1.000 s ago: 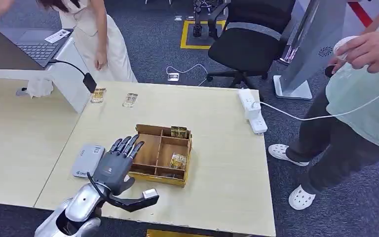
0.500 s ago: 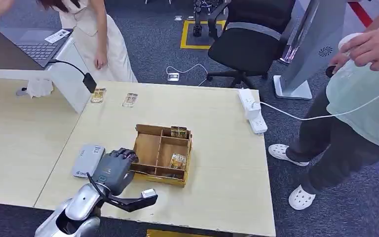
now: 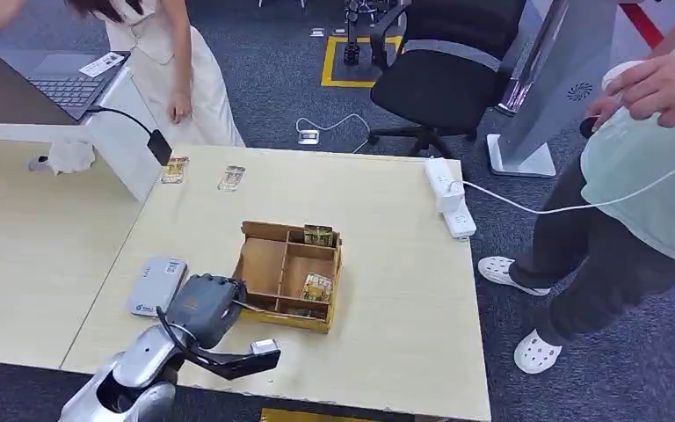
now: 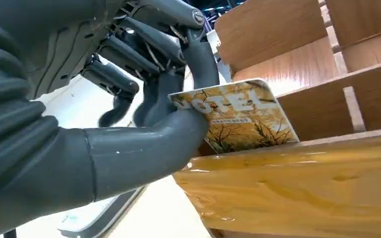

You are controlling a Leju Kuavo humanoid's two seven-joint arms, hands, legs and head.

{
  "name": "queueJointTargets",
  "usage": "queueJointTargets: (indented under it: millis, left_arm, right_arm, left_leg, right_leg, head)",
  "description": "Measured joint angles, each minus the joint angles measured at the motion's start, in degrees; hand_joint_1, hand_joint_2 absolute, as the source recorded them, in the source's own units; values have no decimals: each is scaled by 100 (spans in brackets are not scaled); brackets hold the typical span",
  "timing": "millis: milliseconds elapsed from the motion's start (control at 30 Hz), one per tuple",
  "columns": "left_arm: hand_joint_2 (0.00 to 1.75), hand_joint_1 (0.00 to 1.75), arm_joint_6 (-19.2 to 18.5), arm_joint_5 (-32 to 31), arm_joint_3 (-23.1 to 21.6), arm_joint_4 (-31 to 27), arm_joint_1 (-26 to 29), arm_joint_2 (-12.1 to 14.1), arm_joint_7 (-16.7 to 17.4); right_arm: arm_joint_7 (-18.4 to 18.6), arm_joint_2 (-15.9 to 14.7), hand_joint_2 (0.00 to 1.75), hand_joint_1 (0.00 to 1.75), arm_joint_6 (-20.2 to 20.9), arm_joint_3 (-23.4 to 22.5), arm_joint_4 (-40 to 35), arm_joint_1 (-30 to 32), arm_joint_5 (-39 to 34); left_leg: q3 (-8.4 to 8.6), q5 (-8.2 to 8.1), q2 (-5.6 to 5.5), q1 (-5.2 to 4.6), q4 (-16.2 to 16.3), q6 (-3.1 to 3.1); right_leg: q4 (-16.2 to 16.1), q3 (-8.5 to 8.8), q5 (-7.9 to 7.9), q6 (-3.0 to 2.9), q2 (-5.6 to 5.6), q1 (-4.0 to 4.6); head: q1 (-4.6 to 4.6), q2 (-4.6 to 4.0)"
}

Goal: Pass the card to the sensor for recognition and then transmit it.

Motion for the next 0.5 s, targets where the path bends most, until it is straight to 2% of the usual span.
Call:
queueJointTargets:
  millis: [100,500]
  left_arm:
    - [175,175,-11,39,0,9,-16,11,0]
    - [175,175,-9,231,0,37,-34,61,-72]
  right_arm:
    - [-13,0,175,0,48,-61,0,22,37]
    - [-11,0,175,0,125,-186,0,92,125]
  left_leg:
    - [0,0,0,0,0,0]
    - [0,0,0,0,0,0]
  right_leg:
    - [0,0,0,0,0,0]
    - [0,0,0,0,0,0]
  head:
    - [0,0]
    - [0,0]
